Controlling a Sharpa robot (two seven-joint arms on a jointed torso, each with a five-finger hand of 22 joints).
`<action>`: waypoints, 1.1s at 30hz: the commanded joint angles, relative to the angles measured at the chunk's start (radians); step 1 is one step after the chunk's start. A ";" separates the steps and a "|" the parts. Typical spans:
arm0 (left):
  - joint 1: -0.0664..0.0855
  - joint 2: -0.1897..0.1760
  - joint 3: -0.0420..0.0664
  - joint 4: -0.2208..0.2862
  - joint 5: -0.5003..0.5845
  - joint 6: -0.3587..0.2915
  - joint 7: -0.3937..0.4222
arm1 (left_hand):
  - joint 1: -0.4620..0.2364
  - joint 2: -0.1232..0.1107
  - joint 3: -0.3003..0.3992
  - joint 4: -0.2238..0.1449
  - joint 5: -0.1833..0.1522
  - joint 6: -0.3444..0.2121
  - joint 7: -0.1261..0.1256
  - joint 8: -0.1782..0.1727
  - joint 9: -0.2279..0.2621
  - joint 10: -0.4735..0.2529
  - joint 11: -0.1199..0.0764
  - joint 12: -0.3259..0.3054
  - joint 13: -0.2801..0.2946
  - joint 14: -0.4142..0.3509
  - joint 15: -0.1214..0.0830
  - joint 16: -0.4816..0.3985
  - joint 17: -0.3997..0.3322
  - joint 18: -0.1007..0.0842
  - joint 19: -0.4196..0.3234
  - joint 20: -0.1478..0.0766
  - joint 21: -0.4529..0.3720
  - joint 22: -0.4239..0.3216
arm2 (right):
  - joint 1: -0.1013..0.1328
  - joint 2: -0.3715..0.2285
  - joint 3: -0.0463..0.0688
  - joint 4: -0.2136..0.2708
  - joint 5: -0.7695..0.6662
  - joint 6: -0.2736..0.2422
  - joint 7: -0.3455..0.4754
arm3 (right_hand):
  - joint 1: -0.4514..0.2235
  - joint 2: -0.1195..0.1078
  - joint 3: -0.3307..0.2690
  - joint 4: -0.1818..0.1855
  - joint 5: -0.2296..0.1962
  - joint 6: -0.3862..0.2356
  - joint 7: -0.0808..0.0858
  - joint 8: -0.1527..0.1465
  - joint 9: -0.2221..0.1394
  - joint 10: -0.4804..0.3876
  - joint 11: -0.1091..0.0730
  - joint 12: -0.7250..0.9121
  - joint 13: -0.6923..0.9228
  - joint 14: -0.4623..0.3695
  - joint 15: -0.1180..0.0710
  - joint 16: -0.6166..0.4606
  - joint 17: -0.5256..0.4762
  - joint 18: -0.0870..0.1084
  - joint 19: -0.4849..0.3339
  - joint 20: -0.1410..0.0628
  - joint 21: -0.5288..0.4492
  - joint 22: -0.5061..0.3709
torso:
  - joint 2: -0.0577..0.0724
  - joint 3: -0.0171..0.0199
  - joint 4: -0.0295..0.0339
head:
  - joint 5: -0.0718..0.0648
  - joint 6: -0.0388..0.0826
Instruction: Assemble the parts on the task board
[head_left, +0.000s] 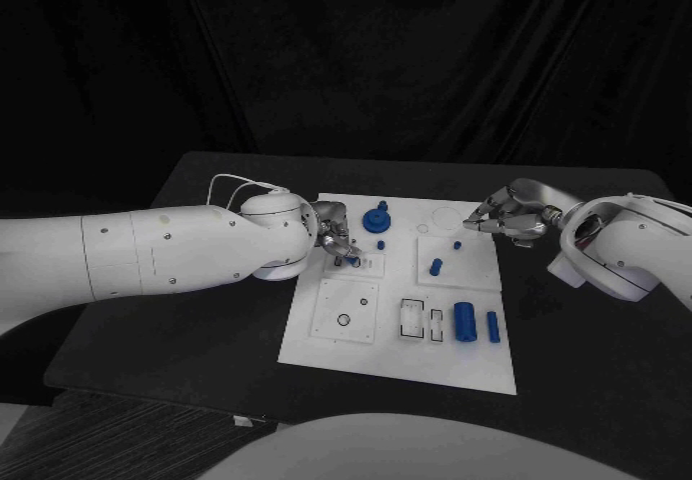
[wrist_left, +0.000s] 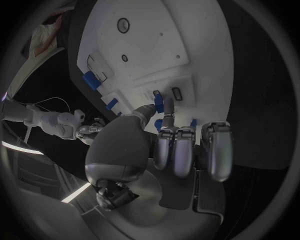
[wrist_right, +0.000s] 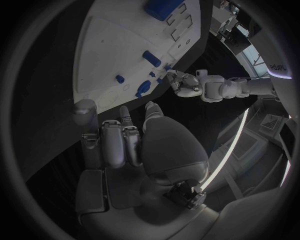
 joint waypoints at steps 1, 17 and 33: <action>-0.003 0.005 0.001 -0.002 -0.003 0.014 0.014 | -0.016 0.004 0.054 -0.004 -0.013 -0.003 -0.017 0.012 0.022 0.106 -0.002 -0.001 0.255 0.102 -0.006 0.010 0.264 -0.038 0.048 -0.004 -0.008 0.238 | -0.003 -0.001 0.001 0.001 -0.005 -0.009 -0.005 | 0.028 0.012 -0.020 0.004 0.012 -0.005 0.001 0.007 -0.012 -0.014 0.000 -0.047 0.120 0.018 -0.003 -0.008 0.112 0.028 -0.008 0.002 -0.015 0.089 | 0.000 0.0006 -0.0008 | 0.001 0.000; -0.006 0.009 0.001 -0.004 -0.003 0.036 0.014 | -0.063 0.002 0.029 0.045 -0.107 -0.001 -0.012 -0.001 0.018 0.106 0.002 -0.001 0.255 0.102 -0.003 0.010 0.264 -0.036 0.045 -0.002 -0.018 0.235 | -0.003 0.000 0.001 0.001 -0.005 -0.005 -0.007 | 0.029 0.012 -0.021 0.004 0.014 -0.005 0.001 0.008 -0.012 -0.015 0.001 -0.047 0.119 0.018 -0.003 -0.007 0.113 0.028 -0.009 0.002 -0.018 0.088 | 0.000 -0.0003 -0.0002 | 0.002 0.000; -0.008 0.008 0.001 -0.005 -0.003 0.042 0.013 | -0.097 0.011 -0.028 0.101 -0.214 0.005 -0.008 -0.014 0.012 0.106 0.006 -0.001 0.255 0.102 0.000 0.010 0.264 -0.036 0.044 0.001 -0.022 0.235 | -0.005 0.000 0.001 -0.002 -0.005 0.004 -0.013 | 0.034 0.012 -0.020 0.003 0.020 -0.006 0.002 0.008 -0.013 -0.016 0.001 -0.048 0.118 0.017 -0.002 -0.009 0.112 0.029 -0.010 0.003 -0.022 0.088 | 0.000 -0.0002 -0.0003 | 0.001 0.000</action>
